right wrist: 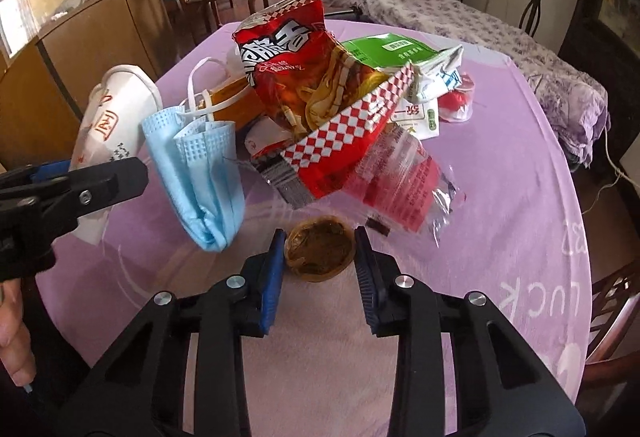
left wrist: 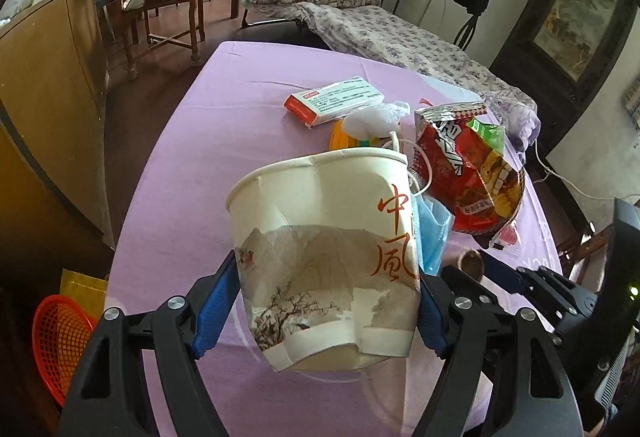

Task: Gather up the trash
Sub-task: 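Grasp the white paper cup with the left gripper while the right gripper grasps the walnut shell, then carry the cup and walnut shell to the red basket and release both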

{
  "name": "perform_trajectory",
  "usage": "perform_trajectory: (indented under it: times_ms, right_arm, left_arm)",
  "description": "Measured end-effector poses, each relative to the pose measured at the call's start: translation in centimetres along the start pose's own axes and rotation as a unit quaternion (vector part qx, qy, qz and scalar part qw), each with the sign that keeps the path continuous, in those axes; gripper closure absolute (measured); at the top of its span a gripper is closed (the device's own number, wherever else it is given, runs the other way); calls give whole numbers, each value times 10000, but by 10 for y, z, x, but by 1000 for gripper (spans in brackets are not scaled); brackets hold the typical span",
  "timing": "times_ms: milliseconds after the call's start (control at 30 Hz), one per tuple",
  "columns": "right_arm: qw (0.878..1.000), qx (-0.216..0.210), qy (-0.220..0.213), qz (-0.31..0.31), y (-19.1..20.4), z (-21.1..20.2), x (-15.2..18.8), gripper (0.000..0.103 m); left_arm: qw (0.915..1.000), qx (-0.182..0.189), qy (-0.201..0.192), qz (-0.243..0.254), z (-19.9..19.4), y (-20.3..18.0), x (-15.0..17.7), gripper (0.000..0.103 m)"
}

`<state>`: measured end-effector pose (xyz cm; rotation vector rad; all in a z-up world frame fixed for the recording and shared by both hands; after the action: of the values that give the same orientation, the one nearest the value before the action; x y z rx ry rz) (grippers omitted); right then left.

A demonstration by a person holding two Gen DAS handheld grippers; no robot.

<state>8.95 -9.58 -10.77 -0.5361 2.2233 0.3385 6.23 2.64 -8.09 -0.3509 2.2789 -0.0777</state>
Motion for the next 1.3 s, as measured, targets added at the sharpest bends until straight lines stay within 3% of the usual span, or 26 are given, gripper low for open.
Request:
perform_trajectory:
  times_ms: [333, 600, 800, 967, 1167, 1300]
  right_arm:
    - [9995, -219, -179, 140, 8, -43, -3, 68]
    - [9911, -1245, -443, -183, 77, -91, -36, 68]
    - [9714, -2265, -417, -575, 159, -118, -61, 68]
    - [9452, -3032, -183, -1195, 245, -128, -70, 68]
    - [9122, -3561, 361, -1992, 341, -109, -52, 68]
    - [8939, -3718, 862, -2353, 388, -81, -29, 68]
  left_arm:
    - [9995, 32, -288, -96, -32, 7, -2, 26]
    - [9942, 82, -855, -644, -102, 42, -24, 26]
    - [9864, -563, -1177, -1003, -155, 106, -41, 26]
    - [9768, -1057, -1167, -1448, -183, 171, -34, 26]
    - [9587, -1536, -655, -2300, -189, 258, 12, 26]
    - [9351, -1943, -171, -2958, -186, 322, 61, 26]
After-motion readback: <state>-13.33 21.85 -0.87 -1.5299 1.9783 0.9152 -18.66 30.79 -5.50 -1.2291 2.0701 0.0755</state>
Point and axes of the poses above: each gripper's, at about its wrist camera, not at the fingertips, and z roughly the way its jaws point, y to its left, x to its underside, the point moved 10 cm from there along z, roughly the way its jaws point, and after that the axes turned 14 degrees about -y, right-handed, at the moved point
